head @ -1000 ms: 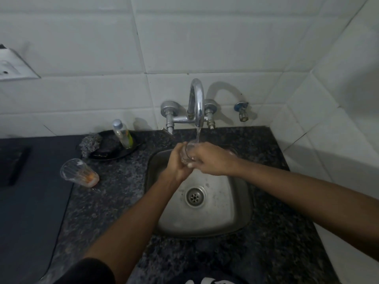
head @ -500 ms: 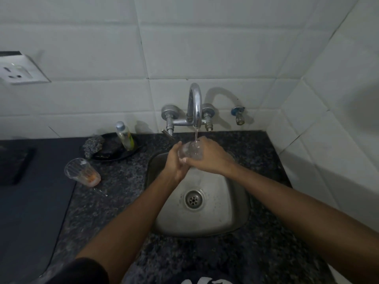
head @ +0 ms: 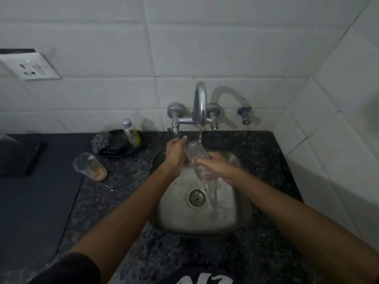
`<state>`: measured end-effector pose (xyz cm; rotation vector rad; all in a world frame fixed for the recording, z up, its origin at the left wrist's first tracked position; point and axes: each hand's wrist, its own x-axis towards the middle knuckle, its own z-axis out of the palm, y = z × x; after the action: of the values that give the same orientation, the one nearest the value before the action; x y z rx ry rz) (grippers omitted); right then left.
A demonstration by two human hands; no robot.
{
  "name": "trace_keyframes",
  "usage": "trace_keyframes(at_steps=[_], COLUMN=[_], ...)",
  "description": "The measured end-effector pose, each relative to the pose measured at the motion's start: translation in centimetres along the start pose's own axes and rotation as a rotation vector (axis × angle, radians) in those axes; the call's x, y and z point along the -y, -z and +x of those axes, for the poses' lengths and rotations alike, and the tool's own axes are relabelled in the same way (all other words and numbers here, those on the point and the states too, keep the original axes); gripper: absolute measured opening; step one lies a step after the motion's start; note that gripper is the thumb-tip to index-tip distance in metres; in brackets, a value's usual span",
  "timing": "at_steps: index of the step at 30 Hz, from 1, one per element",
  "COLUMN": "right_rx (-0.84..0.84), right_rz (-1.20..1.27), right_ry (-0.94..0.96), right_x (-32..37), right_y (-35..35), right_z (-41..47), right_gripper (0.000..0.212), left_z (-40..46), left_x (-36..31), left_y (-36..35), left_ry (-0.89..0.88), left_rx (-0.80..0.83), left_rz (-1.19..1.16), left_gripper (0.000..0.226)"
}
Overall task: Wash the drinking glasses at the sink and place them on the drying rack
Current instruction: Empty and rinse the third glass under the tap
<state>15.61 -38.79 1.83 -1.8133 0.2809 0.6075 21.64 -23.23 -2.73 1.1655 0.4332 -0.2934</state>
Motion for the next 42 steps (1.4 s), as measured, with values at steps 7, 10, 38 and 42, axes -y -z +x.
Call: trace_keyframes(at_steps=[7,10,38,42], right_rx=[-0.05,-0.081,-0.294,-0.362], right_rz=[0.052,0.065,-0.154,-0.149], right_ry=[0.145,0.223,0.545,0.536], right_x=[-0.6,-0.7,1.3,0.9], right_y=[-0.5,-0.6,0.3,0.2], right_z=[0.1,0.7,-0.6,-0.8], right_gripper=[0.048,0.064,0.064,0.065], left_z=[2.6,3.5,-0.7,-3.1], left_x=[-3.6,-4.1,-3.3,-2.5], left_y=[-0.4,-0.4,0.3,1.8], left_ry=[-0.237,-0.297,-0.559,-0.575], left_rx=[-0.266,-0.291,-0.141,-0.145], left_rz=[0.262,0.383,0.953,0.978], left_gripper=[0.042,0.035,0.044,0.055])
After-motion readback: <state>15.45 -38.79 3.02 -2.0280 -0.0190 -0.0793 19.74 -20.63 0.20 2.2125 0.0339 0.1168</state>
